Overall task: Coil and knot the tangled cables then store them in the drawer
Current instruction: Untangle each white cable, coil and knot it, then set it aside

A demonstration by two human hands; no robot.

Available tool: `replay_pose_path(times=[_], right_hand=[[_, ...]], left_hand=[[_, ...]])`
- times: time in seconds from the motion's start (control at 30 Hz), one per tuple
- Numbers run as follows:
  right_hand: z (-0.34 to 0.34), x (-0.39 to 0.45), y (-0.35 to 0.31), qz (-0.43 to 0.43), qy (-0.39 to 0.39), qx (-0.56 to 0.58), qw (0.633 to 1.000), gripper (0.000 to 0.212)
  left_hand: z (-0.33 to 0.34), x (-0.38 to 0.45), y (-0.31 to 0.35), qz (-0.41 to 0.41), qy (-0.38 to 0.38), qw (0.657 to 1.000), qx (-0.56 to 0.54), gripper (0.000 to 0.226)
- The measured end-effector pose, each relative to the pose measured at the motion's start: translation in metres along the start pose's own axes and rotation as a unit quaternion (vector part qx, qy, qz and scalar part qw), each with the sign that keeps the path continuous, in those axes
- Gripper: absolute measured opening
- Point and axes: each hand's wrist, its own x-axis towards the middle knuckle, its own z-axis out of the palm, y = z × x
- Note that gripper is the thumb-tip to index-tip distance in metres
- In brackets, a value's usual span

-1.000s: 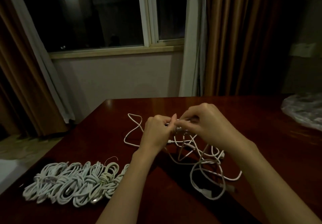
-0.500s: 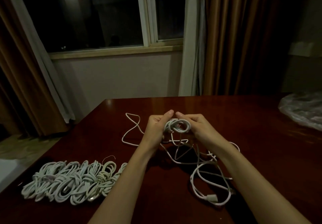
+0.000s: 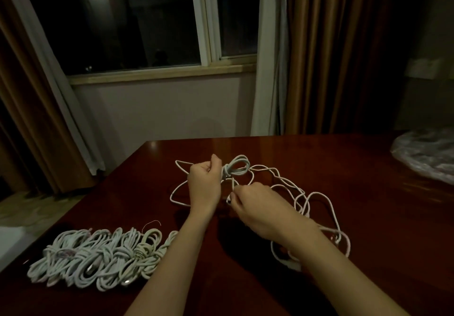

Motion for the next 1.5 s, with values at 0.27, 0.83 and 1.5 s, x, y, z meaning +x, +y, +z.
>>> replay_pose_path(times=[0.27, 0.83, 1.5], right_hand=[[-0.026, 0.001, 0.007, -0.072, 0.117, 0.021, 0.990, 0.022], [-0.021, 0.007, 0.040, 0.049, 0.011, 0.577, 0.815, 0.028], [0.003, 0.009, 0.015, 0.039, 0.014, 0.223, 0.974, 0.028]], left_hand=[[-0.006, 0.003, -0.012, 0.140, -0.096, 0.976, 0.133, 0.055], [0.005, -0.011, 0.008, -0.033, -0.268, 0.952, -0.145, 0.040], [0.000, -0.008, 0.009, 0.085, -0.017, 0.995, 0.039, 0.064]])
